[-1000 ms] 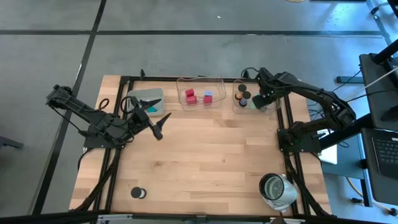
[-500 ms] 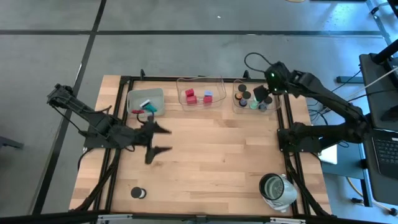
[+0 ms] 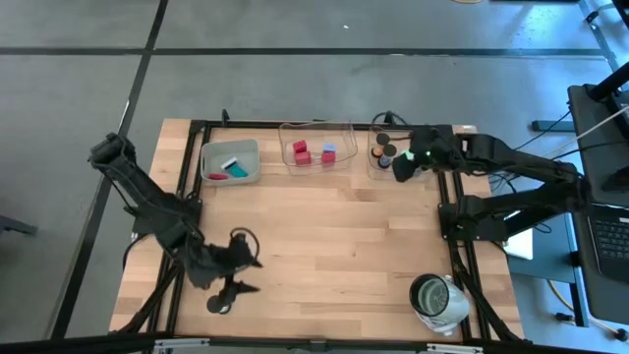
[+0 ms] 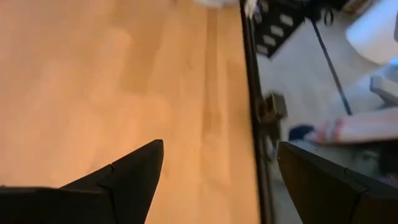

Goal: Pick & Place Office items
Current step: Put the white hourglass into the right transparent bin

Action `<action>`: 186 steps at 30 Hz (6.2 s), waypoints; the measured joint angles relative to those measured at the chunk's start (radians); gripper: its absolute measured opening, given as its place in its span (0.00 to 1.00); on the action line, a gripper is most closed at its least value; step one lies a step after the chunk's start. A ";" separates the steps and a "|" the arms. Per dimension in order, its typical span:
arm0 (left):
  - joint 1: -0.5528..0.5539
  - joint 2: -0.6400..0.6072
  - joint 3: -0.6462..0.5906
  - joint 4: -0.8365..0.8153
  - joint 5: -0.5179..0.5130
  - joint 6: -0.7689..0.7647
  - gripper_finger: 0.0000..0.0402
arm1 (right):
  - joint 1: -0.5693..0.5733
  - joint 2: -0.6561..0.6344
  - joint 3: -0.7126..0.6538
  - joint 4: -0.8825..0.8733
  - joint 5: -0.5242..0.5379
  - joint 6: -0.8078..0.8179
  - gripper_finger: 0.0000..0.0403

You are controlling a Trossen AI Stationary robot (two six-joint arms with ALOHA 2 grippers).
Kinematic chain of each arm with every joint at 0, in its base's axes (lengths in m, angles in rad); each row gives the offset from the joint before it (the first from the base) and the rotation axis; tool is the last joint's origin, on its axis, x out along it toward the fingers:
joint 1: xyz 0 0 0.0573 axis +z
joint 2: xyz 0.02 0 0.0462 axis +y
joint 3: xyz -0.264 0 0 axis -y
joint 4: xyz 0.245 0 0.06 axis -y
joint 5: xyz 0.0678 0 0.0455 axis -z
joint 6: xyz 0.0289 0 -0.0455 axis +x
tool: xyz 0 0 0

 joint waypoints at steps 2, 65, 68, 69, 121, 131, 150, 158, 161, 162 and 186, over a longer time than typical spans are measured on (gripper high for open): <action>-0.024 0.034 0.000 0.001 0.042 -0.056 0.77 | 0.036 0.014 0.000 0.000 0.021 0.038 0.71; -0.337 0.193 0.002 -0.208 0.159 0.039 0.52 | 0.350 0.321 0.000 0.009 0.106 0.346 0.71; -0.321 0.190 0.002 -0.161 0.069 0.052 0.52 | 0.350 0.321 0.000 0.018 0.106 0.346 0.71; -0.312 0.189 0.008 -0.158 0.036 0.065 0.52 | 0.350 0.321 0.000 0.023 0.106 0.342 0.71; 0.189 0.186 0.339 0.825 -0.323 1.758 0.53 | 0.397 0.282 -0.001 1.415 -0.602 -0.175 0.89; 0.235 0.186 0.339 0.824 -0.239 1.719 0.53 | 0.389 0.282 -0.001 1.415 -0.603 -0.205 0.86; 0.239 0.186 0.338 0.794 -0.252 1.680 0.53 | 0.389 0.283 0.000 1.432 -0.602 -0.234 0.60; 0.239 0.186 0.338 0.792 -0.262 1.683 0.55 | 0.389 0.283 0.000 1.429 -0.601 -0.252 0.53; 0.238 0.186 0.338 0.792 -0.298 1.678 0.58 | 0.389 0.283 0.000 1.430 -0.594 -0.266 0.54; 0.237 0.186 0.338 0.795 -0.313 1.675 0.59 | 0.389 0.283 0.000 1.431 -0.584 -0.274 0.54; 0.310 0.180 0.349 1.120 -1.136 1.893 0.79 | -0.001 0.101 0.000 0.565 -0.074 -0.181 0.53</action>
